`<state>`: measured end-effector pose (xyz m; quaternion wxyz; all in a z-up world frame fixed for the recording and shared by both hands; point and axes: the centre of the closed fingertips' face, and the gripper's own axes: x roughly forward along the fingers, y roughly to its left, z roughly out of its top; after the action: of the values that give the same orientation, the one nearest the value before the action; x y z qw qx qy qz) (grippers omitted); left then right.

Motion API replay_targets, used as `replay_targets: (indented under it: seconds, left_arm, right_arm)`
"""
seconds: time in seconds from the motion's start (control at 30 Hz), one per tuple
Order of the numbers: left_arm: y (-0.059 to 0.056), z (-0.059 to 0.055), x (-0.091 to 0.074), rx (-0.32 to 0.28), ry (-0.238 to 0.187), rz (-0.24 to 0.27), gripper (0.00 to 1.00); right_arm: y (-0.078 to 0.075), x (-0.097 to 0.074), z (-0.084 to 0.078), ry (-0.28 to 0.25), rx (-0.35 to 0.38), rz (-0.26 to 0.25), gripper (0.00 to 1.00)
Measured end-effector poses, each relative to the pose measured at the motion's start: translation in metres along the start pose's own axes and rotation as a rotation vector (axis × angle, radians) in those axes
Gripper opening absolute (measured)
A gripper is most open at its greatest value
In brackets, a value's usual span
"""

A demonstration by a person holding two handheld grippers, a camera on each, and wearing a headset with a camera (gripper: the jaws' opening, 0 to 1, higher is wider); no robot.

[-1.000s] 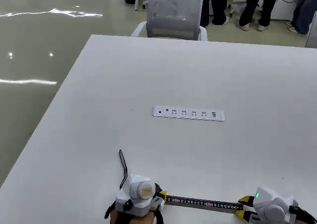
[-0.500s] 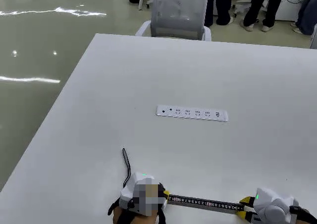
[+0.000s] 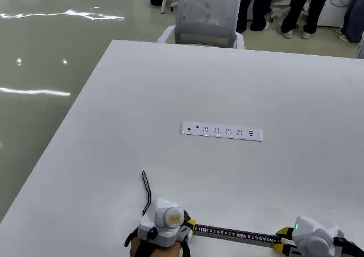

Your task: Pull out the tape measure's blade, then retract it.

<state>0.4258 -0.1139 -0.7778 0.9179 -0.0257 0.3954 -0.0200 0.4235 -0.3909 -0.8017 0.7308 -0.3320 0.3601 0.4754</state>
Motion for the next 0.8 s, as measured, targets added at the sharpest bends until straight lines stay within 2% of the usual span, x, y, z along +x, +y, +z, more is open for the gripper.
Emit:
replay_targets:
  seconds: [0.8]
  left_arm:
    - [-0.0003,-0.0009,0.0009,0.002,0.007,-0.015,0.6]
  right_arm:
    - [0.0001,0.0011,-0.0003,0.006,0.007,0.006,0.14]
